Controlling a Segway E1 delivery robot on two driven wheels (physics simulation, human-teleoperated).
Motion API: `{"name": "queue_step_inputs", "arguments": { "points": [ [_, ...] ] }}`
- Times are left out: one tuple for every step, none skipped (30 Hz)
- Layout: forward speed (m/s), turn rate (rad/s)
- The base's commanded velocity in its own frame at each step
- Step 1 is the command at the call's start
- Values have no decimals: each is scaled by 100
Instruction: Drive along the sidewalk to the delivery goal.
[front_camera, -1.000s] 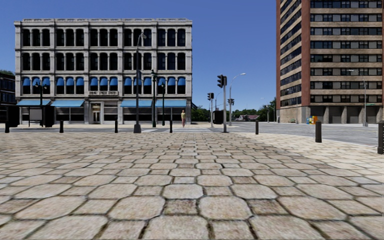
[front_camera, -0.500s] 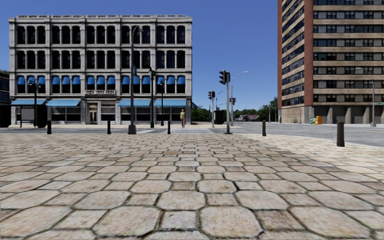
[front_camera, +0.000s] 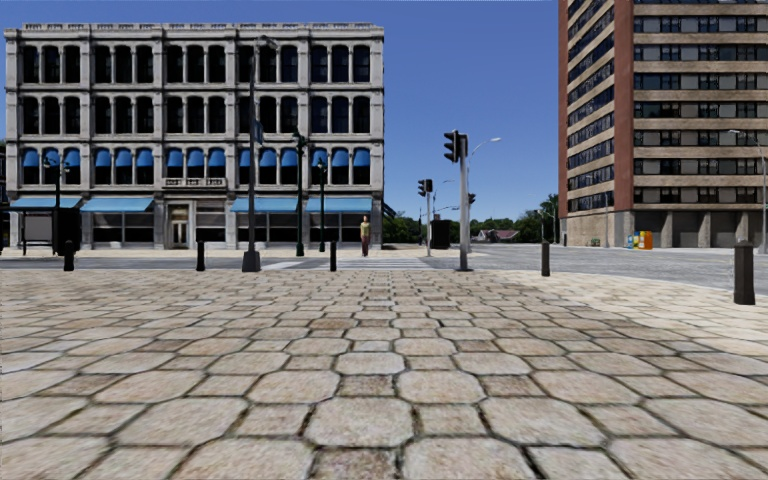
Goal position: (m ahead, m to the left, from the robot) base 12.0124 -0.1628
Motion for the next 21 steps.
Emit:
{"name": "queue_step_inputs", "arguments": {
  "points": [
    [200,0],
    [200,0],
    [200,0],
    [200,0],
    [200,0],
    [200,0],
    [200,0],
    [200,0],
    [200,0],
    [200,0],
    [200,0],
    [200,0],
    [200,0],
    [200,0],
    [200,0],
    [200,0],
    [200,0],
    [200,0],
    [200,0],
    [200,0],
    [200,0]
  ]
}}
